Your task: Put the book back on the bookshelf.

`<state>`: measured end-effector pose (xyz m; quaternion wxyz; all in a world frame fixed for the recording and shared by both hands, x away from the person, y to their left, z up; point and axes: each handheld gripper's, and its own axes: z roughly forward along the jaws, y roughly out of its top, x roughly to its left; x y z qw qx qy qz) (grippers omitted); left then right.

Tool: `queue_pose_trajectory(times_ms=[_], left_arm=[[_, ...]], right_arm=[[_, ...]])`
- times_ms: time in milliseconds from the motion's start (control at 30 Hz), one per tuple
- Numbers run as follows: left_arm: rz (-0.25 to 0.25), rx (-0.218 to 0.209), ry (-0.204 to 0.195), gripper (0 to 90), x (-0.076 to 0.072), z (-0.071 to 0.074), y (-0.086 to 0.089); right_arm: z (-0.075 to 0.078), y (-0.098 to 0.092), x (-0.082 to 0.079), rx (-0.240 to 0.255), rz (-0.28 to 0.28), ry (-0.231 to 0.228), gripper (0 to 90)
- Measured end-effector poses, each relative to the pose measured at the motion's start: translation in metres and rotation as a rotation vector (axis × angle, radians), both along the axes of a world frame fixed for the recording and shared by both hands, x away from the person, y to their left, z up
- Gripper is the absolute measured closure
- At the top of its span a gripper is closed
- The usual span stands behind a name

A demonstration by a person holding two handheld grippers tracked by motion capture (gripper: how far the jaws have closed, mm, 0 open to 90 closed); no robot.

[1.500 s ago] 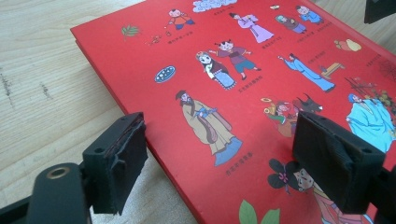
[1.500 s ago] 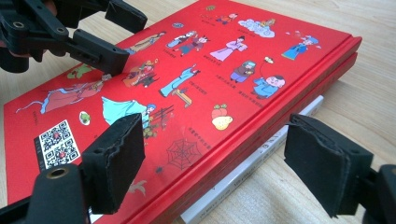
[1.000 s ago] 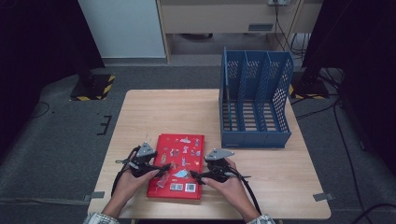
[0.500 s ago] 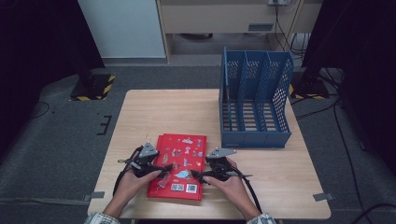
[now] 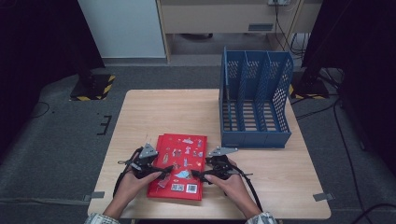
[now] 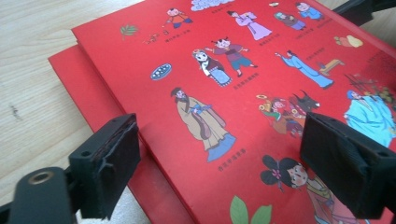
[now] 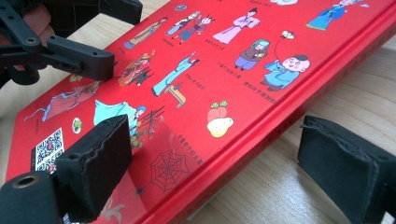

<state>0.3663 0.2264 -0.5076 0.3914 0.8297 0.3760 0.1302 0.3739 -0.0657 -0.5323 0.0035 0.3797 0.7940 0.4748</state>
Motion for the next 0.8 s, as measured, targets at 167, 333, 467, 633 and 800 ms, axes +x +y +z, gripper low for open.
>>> queue_pose_trajectory(times_ms=[167, 333, 467, 633, 800], left_arm=[[-0.003, -0.007, 0.003, 12.8, 0.0, -0.001, 0.0], [-0.004, -0.012, 0.003, 12.6, 0.0, -0.001, 0.001], [-0.004, -0.014, 0.004, 12.6, 0.0, -0.001, 0.001], [0.0, -0.04, 0.016, 12.5, 0.0, -0.002, 0.004], [0.002, -0.077, 0.03, 12.2, 0.001, -0.001, 0.007]], right_arm=[[-0.003, 0.001, 0.002, 0.023, 0.012, 0.011, 10.7], [-0.004, 0.005, 0.003, 0.036, 0.009, 0.017, 11.5], [-0.003, 0.004, 0.003, 0.031, 0.007, 0.011, 13.6], [0.001, 0.002, 0.003, 0.047, -0.009, 0.014, 18.0], [0.01, 0.002, 0.003, 0.078, -0.016, -0.007, 18.1]])
